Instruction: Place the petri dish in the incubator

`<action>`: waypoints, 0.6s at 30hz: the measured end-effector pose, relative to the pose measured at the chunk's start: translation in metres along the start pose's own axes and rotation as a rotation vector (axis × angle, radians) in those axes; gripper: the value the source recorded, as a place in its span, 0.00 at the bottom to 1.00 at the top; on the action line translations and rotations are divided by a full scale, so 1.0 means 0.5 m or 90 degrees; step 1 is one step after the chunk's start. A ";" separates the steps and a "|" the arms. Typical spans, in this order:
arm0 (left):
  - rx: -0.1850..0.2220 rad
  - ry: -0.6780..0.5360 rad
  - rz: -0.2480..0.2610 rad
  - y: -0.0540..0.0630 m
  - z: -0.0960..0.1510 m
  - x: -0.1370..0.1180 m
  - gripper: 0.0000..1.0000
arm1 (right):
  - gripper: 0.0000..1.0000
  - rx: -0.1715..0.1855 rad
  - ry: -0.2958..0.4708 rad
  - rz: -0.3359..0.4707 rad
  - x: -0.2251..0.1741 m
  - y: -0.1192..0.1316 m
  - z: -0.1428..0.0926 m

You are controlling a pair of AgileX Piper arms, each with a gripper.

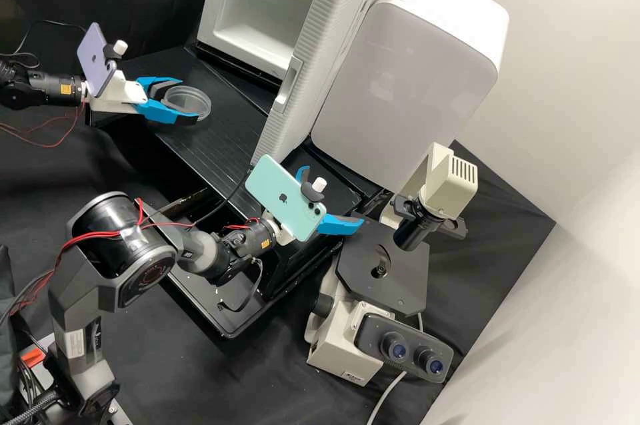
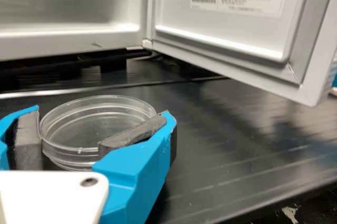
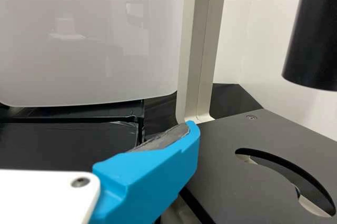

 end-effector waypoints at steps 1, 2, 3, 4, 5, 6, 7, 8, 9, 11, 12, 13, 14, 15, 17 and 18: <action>0.003 -0.001 0.006 0.006 0.000 -0.002 0.00 | 1.00 0.000 0.000 0.000 0.000 0.000 0.000; 0.007 -0.005 0.014 0.014 0.000 -0.007 0.00 | 1.00 0.000 0.000 0.000 0.000 0.000 0.000; 0.008 -0.007 0.019 0.019 0.000 -0.009 0.00 | 1.00 0.000 0.000 0.000 0.000 0.000 0.000; 0.007 -0.011 0.029 0.028 0.000 -0.015 0.00 | 1.00 0.000 0.000 0.000 0.000 0.000 0.000; 0.009 -0.015 0.035 0.035 0.001 -0.019 0.00 | 1.00 0.000 0.000 0.000 0.000 0.000 0.000; 0.014 -0.021 0.039 0.040 0.002 -0.023 0.00 | 1.00 0.000 0.000 0.000 0.000 0.000 0.000; 0.012 -0.027 0.047 0.047 0.003 -0.028 0.00 | 1.00 0.000 0.000 0.000 0.000 0.000 0.000; 0.013 -0.031 0.053 0.053 0.004 -0.032 0.00 | 1.00 0.000 0.000 0.000 0.000 0.000 0.000; 0.013 -0.035 0.060 0.059 0.005 -0.036 0.00 | 1.00 0.000 0.000 0.000 0.000 0.000 0.000; 0.006 -0.042 0.070 0.067 0.006 -0.043 0.00 | 1.00 0.000 0.000 0.000 0.000 0.000 0.000; 0.003 -0.044 0.073 0.069 0.006 -0.047 0.00 | 1.00 0.000 0.000 0.000 0.000 0.000 0.000; 0.003 -0.046 0.076 0.071 0.006 -0.051 0.00 | 1.00 0.000 0.000 0.000 0.000 0.000 0.000; 0.003 -0.047 0.076 0.071 0.006 -0.052 0.00 | 1.00 0.000 0.000 0.000 0.000 0.000 0.000; 0.003 -0.050 0.075 0.071 0.007 -0.054 0.00 | 1.00 0.000 0.000 0.000 0.000 0.000 0.000; 0.003 -0.050 0.073 0.072 0.007 -0.056 0.00 | 1.00 0.000 0.000 0.000 0.000 0.000 0.000; 0.003 -0.050 0.071 0.072 0.006 -0.056 0.00 | 1.00 0.000 0.000 0.000 0.000 0.000 0.000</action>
